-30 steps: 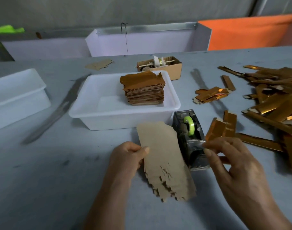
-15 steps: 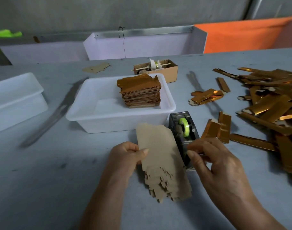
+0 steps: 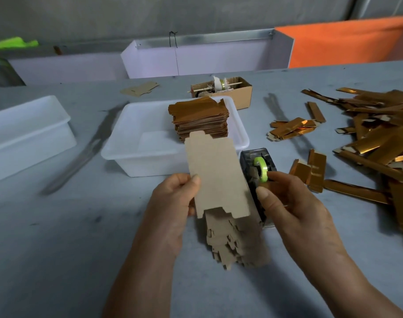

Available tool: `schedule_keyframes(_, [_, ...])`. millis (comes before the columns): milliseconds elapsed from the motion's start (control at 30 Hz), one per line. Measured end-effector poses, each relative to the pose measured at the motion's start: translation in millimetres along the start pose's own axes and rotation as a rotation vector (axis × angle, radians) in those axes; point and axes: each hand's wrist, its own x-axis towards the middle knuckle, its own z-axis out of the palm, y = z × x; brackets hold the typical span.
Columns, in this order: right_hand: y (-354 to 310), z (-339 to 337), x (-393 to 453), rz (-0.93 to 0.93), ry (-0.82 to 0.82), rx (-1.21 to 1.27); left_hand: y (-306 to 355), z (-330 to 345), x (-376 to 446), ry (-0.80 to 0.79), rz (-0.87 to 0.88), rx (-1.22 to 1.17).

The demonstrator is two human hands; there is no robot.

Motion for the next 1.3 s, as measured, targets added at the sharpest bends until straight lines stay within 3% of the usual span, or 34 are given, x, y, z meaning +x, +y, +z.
schedule_keyframes(133, [-5.3, -1.2, 5.6, 0.19, -0.151, 0.453, 6.0, 12.7, -9.9, -0.124, -0.007, -0.133])
schedule_keyframes(367, [-19.6, -3.9, 10.7, 0.095, -0.134, 0.6, 22.9, 26.4, -15.7, -0.231, 0.061, -0.135])
schedule_keyframes(533, [-19.2, -4.9, 13.8, 0.065, -0.121, 0.553, 31.4, 33.2, -9.9, -0.162, -0.02, -0.125])
schedule_keyframes(767, [-11.5, -11.6, 11.0, 0.122, -0.264, 0.421, 20.9, 35.5, -10.4, -0.158, -0.05, -0.075])
schedule_keyframes(867, [-6.1, -10.1, 9.8, 0.127, -0.203, 0.372, 15.6, 36.8, -10.9, -0.203, -0.08, -0.084])
schedule_keyframes(1033, [-0.5, -5.2, 12.7, 0.153, -0.246, 0.323, 9.2, 37.0, -9.4, -0.153, -0.109, -0.059])
schedule_keyframes(1300, [2.5, 4.4, 22.5, 0.119, -0.114, 0.288, 11.0, 33.8, -0.3, -0.153, -0.132, -0.037])
